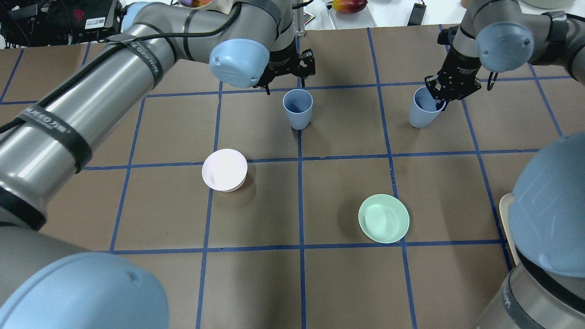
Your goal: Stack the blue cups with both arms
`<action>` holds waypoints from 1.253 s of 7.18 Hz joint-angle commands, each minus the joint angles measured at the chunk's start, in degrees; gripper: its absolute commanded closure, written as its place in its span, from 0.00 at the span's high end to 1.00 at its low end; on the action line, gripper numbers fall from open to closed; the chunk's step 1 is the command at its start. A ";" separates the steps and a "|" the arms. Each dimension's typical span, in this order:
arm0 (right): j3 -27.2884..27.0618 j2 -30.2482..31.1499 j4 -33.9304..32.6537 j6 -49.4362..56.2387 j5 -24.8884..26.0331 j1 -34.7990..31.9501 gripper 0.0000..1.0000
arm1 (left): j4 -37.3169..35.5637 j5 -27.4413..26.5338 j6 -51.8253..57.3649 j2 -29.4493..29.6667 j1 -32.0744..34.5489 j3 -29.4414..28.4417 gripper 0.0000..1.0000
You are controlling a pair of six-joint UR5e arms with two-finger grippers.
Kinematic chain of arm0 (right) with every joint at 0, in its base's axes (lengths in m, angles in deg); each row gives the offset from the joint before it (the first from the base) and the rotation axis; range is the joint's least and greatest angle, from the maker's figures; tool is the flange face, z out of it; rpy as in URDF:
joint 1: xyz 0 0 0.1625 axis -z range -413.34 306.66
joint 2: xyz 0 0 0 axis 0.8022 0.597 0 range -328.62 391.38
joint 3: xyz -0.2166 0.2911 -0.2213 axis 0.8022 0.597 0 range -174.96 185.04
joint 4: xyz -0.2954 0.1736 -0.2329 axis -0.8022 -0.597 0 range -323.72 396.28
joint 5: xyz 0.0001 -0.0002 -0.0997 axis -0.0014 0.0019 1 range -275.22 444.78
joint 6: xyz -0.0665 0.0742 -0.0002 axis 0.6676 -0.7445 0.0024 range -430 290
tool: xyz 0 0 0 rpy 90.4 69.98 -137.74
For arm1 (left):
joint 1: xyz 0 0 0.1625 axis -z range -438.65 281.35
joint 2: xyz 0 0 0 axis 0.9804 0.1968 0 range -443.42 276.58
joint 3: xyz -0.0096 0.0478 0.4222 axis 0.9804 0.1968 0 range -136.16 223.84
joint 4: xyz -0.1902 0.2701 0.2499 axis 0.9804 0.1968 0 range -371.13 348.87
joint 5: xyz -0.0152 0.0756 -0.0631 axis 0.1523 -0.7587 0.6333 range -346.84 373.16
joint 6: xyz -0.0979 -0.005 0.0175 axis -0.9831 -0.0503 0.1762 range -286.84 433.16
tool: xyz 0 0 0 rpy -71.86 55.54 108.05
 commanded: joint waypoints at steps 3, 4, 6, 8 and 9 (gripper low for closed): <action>12.43 2.08 14.03 -10.52 -5.28 -4.31 0.00 | 20.10 -0.56 14.96 -22.71 -7.24 7.76 1.00; 14.81 1.99 15.80 -17.34 -5.63 -7.99 0.00 | 18.21 -0.29 15.69 -26.95 -11.35 13.72 1.00; 15.71 1.99 15.38 -27.12 -7.37 -14.07 0.00 | 8.82 -0.73 26.21 -29.79 -15.95 20.62 1.00; 15.89 1.47 14.07 -35.85 -9.06 -18.99 0.00 | 6.69 0.14 24.93 -29.19 -16.83 20.90 1.00; 15.80 1.20 13.97 -36.74 -9.06 -21.19 0.00 | 6.07 -0.11 25.10 -29.36 -16.84 21.16 1.00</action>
